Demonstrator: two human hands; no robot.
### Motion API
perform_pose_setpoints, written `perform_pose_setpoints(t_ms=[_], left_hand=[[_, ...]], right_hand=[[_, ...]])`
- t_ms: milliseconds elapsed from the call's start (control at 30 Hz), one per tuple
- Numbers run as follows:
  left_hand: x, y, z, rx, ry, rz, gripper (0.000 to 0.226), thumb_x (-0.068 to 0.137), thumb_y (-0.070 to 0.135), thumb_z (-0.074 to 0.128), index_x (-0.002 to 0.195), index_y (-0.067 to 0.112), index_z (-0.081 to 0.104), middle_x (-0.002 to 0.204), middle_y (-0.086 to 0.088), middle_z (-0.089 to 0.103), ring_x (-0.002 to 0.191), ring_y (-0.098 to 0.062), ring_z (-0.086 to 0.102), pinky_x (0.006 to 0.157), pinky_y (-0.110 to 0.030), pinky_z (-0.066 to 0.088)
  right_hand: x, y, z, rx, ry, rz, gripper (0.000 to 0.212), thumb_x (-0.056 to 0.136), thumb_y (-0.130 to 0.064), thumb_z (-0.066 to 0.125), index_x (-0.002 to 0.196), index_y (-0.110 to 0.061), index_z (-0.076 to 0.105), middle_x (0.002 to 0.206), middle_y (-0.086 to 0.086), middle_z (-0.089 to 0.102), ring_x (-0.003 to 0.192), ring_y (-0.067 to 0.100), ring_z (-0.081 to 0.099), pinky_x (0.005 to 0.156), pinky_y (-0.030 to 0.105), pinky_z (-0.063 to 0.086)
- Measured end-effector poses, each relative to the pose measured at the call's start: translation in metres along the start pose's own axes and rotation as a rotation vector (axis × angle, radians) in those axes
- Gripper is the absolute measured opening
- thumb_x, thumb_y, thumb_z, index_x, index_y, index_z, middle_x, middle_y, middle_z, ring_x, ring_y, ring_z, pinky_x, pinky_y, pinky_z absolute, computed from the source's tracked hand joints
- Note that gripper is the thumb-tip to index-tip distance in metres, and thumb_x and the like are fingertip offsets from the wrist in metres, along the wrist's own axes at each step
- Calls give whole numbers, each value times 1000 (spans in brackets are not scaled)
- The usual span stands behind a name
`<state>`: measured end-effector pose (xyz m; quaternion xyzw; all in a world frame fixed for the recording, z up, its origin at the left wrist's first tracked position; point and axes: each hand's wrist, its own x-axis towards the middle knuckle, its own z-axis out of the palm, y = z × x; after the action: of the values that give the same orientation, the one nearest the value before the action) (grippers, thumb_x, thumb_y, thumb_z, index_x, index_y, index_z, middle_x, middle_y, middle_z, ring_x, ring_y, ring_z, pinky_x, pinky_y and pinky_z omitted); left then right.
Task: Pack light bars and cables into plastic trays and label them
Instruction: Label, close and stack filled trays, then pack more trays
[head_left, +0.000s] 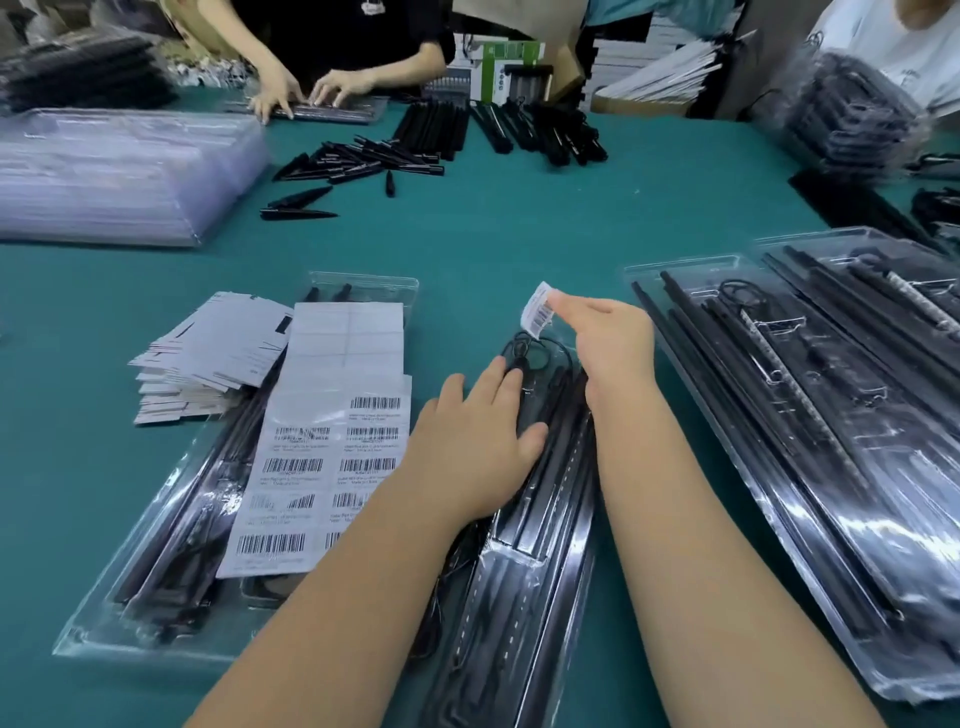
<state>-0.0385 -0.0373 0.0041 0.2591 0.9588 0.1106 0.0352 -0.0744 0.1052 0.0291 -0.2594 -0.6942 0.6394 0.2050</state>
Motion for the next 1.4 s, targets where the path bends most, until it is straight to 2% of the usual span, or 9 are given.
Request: perform_pose_setpoints(t_ms=[167, 267, 333, 400, 467, 567, 733, 1200, 1400], left_hand=[[-1, 3, -1, -33, 74, 9, 62, 95, 48, 36, 148, 18, 23, 155, 0, 18, 133, -26, 23, 106, -39, 27], [0, 3, -3, -80, 118, 2, 59, 91, 48, 43, 140, 18, 31, 146, 2, 31, 124, -25, 31, 99, -37, 30], [1, 2, -4, -115, 117, -6, 62, 90, 47, 45, 141, 18, 27, 143, 3, 33, 121, -25, 32, 97, -36, 31], [1, 3, -4, -116, 103, -16, 70, 90, 48, 45, 147, 18, 18, 145, 2, 31, 122, -25, 32, 98, -37, 30], [2, 3, -3, -116, 84, -21, 76, 91, 48, 43, 151, 18, 7, 147, 1, 28, 123, -26, 30, 100, -37, 30], [2, 3, -3, -132, 67, -22, 80, 92, 47, 41, 152, 19, -3, 147, 0, 26, 124, -26, 28, 102, -38, 29], [3, 3, -1, -133, 65, -15, 77, 92, 48, 40, 153, 22, 0, 149, 2, 23, 125, -25, 27, 102, -37, 28], [5, 1, 1, -66, 62, -16, 66, 93, 50, 38, 149, 22, 20, 150, 2, 20, 125, -26, 25, 100, -37, 27], [6, -1, 0, -18, 40, 6, 66, 92, 51, 35, 149, 21, 20, 159, 10, 5, 132, -27, 18, 103, -40, 28]], right_hand=[[7, 14, 8, -386, -16, -85, 25, 80, -36, 69, 59, -24, 66, 60, -11, 60, 70, 17, 57, 71, 29, 47], [7, 20, 8, -478, 0, -142, 35, 83, -36, 65, 65, -5, 69, 56, 2, 58, 63, 23, 51, 68, 31, 46], [7, 19, 7, -473, -2, -174, 38, 83, -33, 63, 73, 3, 68, 64, 17, 62, 60, 28, 50, 68, 35, 48], [7, 19, 6, -487, -22, -191, 37, 84, -32, 62, 78, 4, 69, 80, 22, 67, 77, 37, 58, 79, 38, 50], [7, 19, 6, -493, -47, -183, 37, 85, -31, 61, 71, 1, 70, 75, 20, 66, 81, 41, 56, 83, 35, 47], [6, 18, 6, -572, -78, -195, 44, 87, -30, 59, 45, -14, 56, 51, 1, 50, 70, 32, 42, 74, 30, 39], [7, 17, 5, -634, -78, -205, 57, 89, -26, 58, 37, -23, 35, 46, -6, 28, 71, 23, 31, 69, 28, 26], [6, 16, 6, -817, -107, -273, 55, 92, -26, 52, 42, -19, 29, 51, 1, 27, 75, 24, 30, 72, 32, 29], [6, 17, 8, -917, -95, -316, 49, 94, -29, 50, 48, -18, 35, 58, 4, 42, 79, 27, 36, 89, 39, 39]])
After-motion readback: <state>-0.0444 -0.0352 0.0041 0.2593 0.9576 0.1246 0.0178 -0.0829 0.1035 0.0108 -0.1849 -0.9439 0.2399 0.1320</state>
